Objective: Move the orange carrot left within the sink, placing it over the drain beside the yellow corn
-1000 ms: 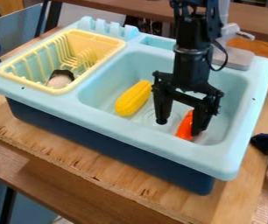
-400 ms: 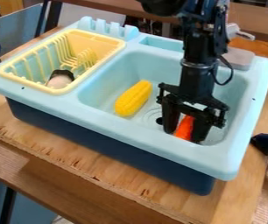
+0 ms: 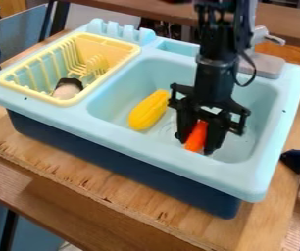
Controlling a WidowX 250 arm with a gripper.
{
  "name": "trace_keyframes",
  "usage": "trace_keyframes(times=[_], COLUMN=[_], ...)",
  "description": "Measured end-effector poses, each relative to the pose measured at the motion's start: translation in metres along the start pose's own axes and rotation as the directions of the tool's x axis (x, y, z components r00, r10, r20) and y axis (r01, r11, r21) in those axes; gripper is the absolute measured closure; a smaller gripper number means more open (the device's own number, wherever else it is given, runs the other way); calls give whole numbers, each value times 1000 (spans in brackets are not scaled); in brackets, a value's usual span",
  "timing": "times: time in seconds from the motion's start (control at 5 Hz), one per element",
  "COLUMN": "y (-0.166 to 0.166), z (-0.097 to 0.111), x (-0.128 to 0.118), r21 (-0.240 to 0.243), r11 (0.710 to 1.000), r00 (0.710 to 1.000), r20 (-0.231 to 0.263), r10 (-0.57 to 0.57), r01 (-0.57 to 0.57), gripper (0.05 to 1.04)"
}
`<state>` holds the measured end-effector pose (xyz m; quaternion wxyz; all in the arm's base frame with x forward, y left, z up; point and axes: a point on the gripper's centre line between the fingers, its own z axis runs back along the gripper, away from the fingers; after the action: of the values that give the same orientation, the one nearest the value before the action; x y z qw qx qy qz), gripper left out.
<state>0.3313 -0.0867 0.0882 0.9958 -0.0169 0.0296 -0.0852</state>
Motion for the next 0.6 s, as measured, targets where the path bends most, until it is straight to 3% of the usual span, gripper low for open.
trace_keyframes(times=[0.6], y=[30], z=[-3], x=[3], r21=[21], r11=[996], r00=[996], r20=[-26], r10=[89], r01=[-89], gripper=[560])
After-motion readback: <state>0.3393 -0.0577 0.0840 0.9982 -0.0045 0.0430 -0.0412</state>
